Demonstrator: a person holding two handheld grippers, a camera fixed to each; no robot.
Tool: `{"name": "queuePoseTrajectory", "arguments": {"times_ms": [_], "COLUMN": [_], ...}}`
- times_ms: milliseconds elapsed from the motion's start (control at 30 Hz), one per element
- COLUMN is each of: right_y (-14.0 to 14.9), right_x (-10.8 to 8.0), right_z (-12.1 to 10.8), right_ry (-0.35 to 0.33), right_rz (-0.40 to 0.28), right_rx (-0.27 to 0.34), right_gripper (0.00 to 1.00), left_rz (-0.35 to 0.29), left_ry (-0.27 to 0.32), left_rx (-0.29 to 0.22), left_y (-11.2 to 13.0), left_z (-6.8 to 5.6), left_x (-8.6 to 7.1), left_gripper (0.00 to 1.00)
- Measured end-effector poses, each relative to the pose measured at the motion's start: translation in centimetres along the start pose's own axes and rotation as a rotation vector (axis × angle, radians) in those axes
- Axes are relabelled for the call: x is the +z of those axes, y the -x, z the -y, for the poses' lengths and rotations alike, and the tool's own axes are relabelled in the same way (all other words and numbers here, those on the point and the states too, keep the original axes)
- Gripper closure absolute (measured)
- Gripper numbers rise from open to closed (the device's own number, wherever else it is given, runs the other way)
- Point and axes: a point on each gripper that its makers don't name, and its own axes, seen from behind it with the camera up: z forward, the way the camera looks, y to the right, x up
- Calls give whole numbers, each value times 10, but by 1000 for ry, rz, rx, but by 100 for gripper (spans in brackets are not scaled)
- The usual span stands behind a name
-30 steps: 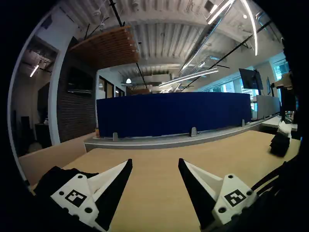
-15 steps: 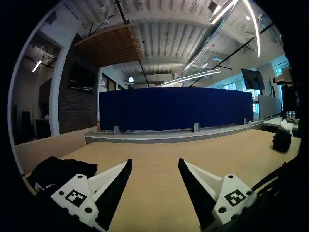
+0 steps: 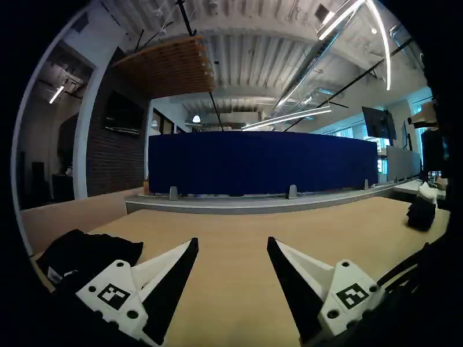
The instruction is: Fold towel
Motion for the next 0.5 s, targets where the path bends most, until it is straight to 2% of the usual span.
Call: {"name": "queuePoseTrajectory", "arguments": {"times_ms": [500], "right_y": [-1], "right_x": [-1], "right_z": [-20], "right_ry": [10], "right_rz": [-20], "right_rx": [13], "right_gripper": [0], "left_rz": [2], "left_ry": [-12], "left_rx": [1], "left_y": [0], "left_z": [4], "left_x": [0], "left_gripper": [12]}}
